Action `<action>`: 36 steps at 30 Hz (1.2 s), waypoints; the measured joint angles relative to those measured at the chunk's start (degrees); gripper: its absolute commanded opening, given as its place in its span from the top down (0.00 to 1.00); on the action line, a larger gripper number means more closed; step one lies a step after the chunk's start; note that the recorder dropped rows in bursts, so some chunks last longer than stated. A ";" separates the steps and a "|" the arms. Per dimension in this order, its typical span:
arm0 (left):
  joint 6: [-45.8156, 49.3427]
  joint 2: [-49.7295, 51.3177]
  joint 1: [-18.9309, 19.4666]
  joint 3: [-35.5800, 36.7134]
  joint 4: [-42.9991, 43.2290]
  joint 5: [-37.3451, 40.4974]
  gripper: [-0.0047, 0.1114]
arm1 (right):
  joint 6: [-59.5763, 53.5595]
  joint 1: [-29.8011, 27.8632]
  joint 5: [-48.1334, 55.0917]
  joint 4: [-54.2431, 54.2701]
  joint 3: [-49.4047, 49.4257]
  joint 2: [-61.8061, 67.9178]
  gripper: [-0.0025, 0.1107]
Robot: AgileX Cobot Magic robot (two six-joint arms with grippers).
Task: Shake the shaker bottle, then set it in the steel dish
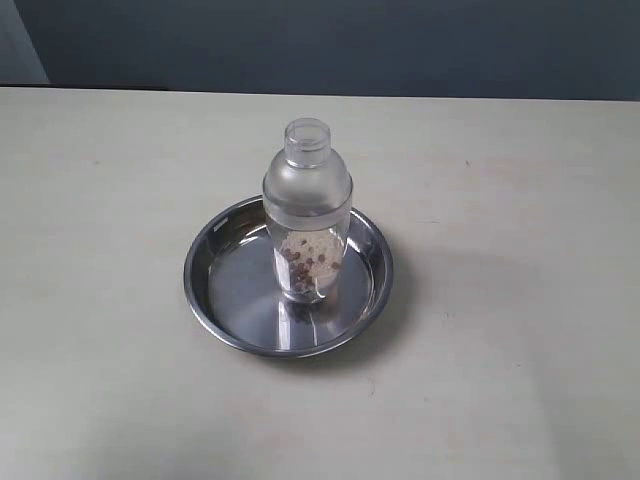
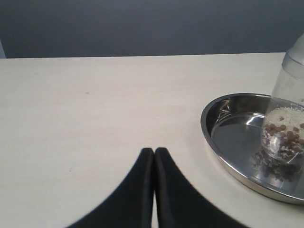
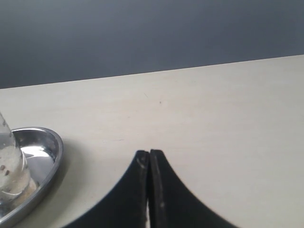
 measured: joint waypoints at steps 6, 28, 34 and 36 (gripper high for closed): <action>0.00 0.00 0.59 0.00 0.29 -3.27 0.96 | 0.00 0.00 0.00 0.00 0.00 0.00 0.99; 0.00 0.00 0.59 0.00 0.29 -3.74 0.96 | 0.00 0.00 0.00 0.00 0.00 0.00 0.99; 0.00 0.00 0.59 0.00 0.29 -3.74 0.96 | 0.00 0.00 0.00 0.00 0.00 0.00 0.99; 0.00 0.00 0.59 0.00 0.29 -3.74 0.96 | 0.00 0.00 0.00 0.00 0.00 0.00 0.99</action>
